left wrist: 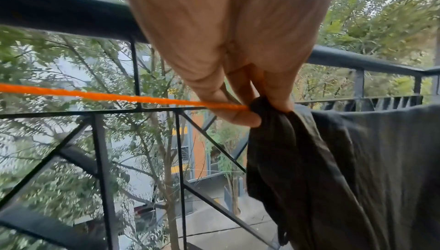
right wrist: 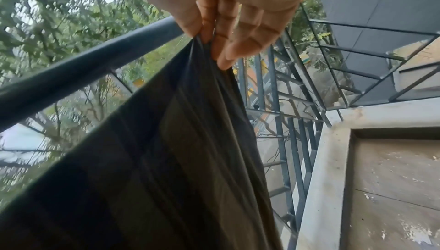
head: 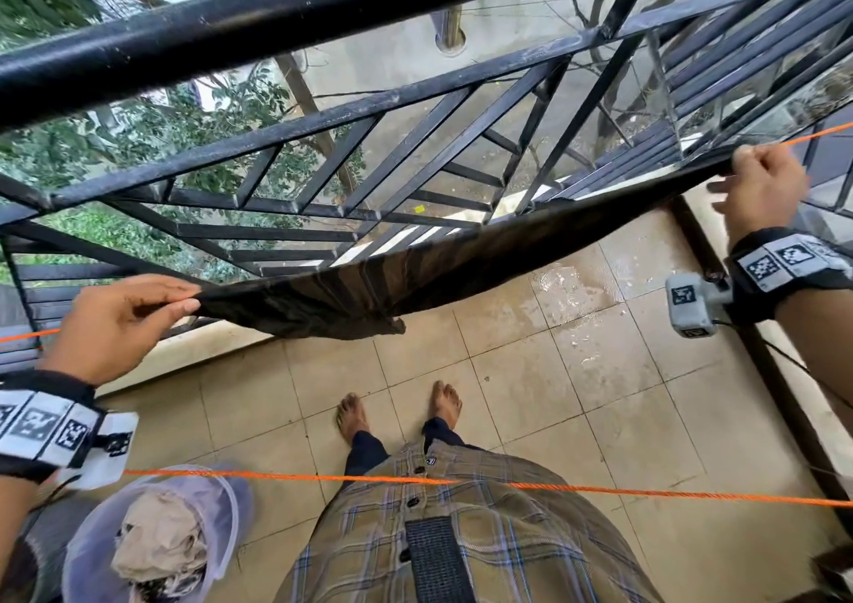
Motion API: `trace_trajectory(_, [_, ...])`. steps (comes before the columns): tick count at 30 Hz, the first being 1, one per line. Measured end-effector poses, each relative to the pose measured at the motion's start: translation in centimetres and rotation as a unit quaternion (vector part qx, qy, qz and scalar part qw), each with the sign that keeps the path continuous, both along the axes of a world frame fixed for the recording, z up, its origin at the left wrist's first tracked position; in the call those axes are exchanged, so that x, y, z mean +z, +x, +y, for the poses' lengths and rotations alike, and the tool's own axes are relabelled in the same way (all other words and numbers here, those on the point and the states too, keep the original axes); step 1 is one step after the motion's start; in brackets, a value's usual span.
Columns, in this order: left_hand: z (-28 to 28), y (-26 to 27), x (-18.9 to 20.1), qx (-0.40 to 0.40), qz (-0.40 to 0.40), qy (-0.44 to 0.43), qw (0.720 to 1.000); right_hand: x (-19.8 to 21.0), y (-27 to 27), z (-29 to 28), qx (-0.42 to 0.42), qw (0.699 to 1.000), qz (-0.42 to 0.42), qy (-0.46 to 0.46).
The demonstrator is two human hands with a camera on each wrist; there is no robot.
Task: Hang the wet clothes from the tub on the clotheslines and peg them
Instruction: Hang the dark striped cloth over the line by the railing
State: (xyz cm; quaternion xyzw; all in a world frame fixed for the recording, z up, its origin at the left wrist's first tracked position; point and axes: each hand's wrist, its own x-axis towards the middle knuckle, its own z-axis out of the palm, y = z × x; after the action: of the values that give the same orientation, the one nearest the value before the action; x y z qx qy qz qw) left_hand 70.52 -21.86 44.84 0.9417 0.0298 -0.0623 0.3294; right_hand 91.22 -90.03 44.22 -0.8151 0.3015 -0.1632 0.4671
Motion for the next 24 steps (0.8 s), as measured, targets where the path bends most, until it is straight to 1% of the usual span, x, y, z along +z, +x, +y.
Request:
trace_trajectory(2, [1.4, -0.6, -0.2, 0.026, -0.013, 0.009, 1.000, 0.1, 0.5, -1.3, -0.022, 1.000, -0.019, 0.000])
trace_trajectory(3, [2.0, -0.7, -0.5, 0.029, -0.014, 0.025, 0.999, 0.5, 0.4, -1.2, -0.032, 1.000, -0.002, 0.001])
trace_trajectory(6, [2.4, -1.1, -0.3, -0.016, -0.004, 0.115, 0.993, -0.8, 0.1, -2.2, -0.012, 0.992, 0.123, 0.018])
trace_trajectory(8, [1.8, -1.2, 0.0, -0.054, -0.005, 0.166, 0.985, -2.0, -0.1, -2.5, -0.006, 0.987, 0.162, 0.020])
trace_trajectory(11, [1.4, -1.2, 0.2, -0.070, -0.004, 0.242, 0.968, -2.1, 0.4, -1.5, -0.010, 0.987, 0.162, 0.014])
trace_trajectory(14, [3.1, -1.0, -0.3, -0.057, 0.025, 0.268, 0.962, -2.7, 1.6, -2.1, 0.009, 0.985, 0.172, -0.004])
trace_trajectory(16, [4.1, -0.9, -0.7, -0.048, 0.045, 0.293, 0.954, -2.8, 2.1, -2.1, 0.037, 0.982, 0.181, -0.038])
trace_trajectory(18, [4.0, -0.7, -0.8, -0.053, 0.074, 0.314, 0.945, -2.0, 1.9, 0.0, 0.080, 0.977, 0.171, -0.097])
trace_trajectory(20, [3.0, 0.1, -0.6, -0.051, 0.105, 0.342, 0.932, -1.2, 1.3, 2.5, 0.164, 0.960, 0.143, -0.177])
trace_trajectory(21, [2.2, 0.5, -0.2, -0.048, 0.120, 0.355, 0.926, -1.2, 1.1, 3.3, 0.210, 0.944, 0.129, -0.217])
trace_trajectory(24, [0.1, 1.8, 1.2, -0.030, 0.156, 0.384, 0.909, -1.4, 0.3, 5.4, 0.330, 0.881, 0.120, -0.317])
